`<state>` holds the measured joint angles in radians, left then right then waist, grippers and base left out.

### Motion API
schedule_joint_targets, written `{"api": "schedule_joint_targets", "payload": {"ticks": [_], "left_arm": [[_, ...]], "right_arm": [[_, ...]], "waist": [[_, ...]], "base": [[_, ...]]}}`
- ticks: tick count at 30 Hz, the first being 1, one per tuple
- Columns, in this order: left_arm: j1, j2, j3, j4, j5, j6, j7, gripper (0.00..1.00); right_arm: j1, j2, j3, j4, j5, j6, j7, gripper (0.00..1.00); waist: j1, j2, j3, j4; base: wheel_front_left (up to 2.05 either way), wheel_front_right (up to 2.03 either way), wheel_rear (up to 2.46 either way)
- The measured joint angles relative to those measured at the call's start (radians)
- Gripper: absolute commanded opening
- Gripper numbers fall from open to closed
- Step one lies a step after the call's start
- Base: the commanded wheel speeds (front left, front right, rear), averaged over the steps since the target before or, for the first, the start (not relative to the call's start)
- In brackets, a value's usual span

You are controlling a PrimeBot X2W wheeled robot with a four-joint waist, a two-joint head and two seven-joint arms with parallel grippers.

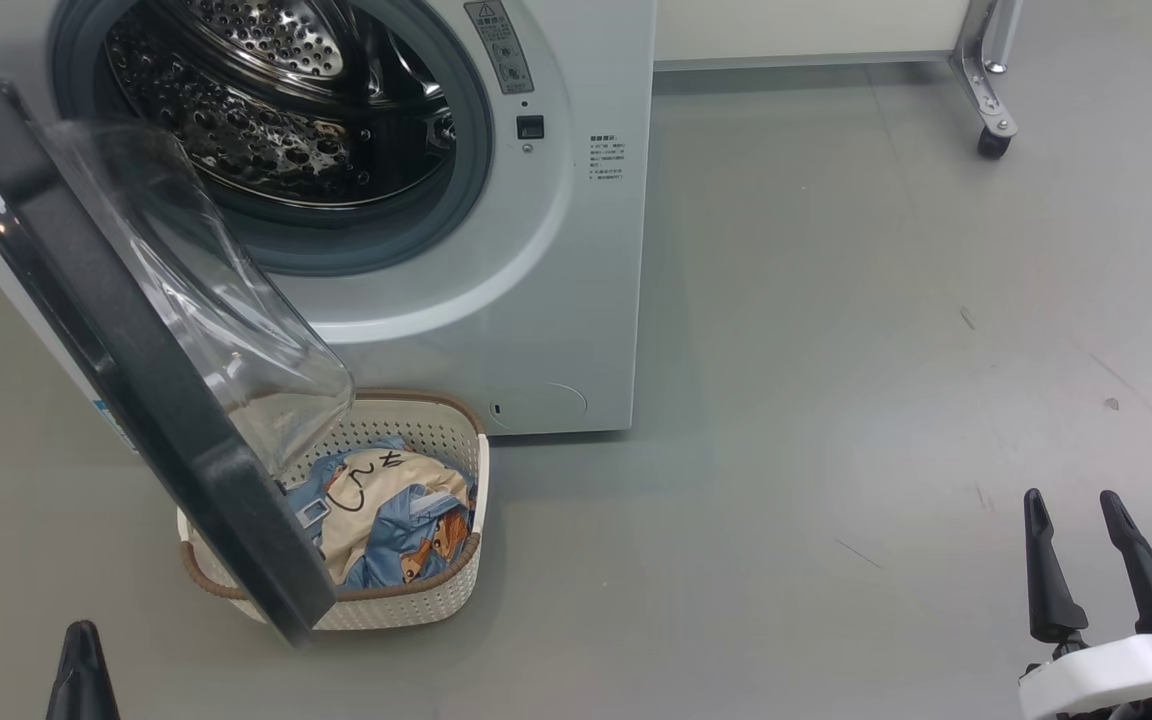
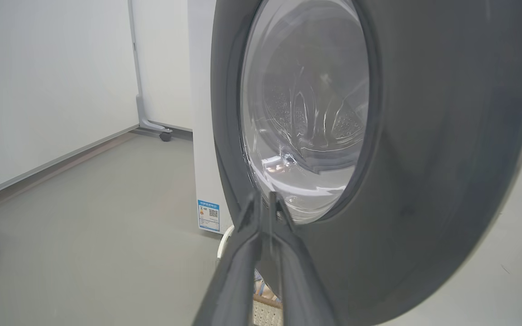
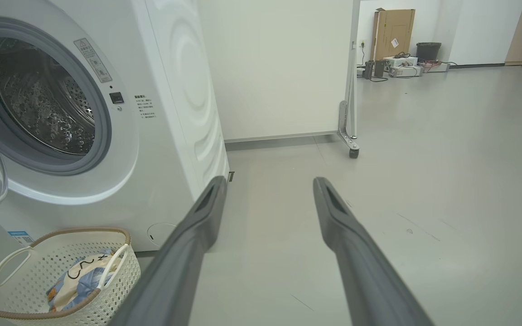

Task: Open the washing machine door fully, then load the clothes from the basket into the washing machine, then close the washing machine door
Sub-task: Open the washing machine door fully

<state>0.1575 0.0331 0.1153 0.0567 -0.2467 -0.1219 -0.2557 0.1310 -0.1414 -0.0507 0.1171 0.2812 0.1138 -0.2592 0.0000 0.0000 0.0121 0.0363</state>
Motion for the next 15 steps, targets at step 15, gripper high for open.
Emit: {"api": "schedule_joint_targets", "payload": {"ticks": [15], "left_arm": [[-0.019, 0.000, 0.086, -0.082, -0.015, 0.023, 0.000, 0.00]], "right_arm": [[0.005, 0.018, -0.026, 0.001, -0.012, 0.001, 0.000, 1.00]], "waist": [[0.0000, 0.0000, -0.002, 0.016]], "base": [[0.00, 0.00, 0.00]]}}
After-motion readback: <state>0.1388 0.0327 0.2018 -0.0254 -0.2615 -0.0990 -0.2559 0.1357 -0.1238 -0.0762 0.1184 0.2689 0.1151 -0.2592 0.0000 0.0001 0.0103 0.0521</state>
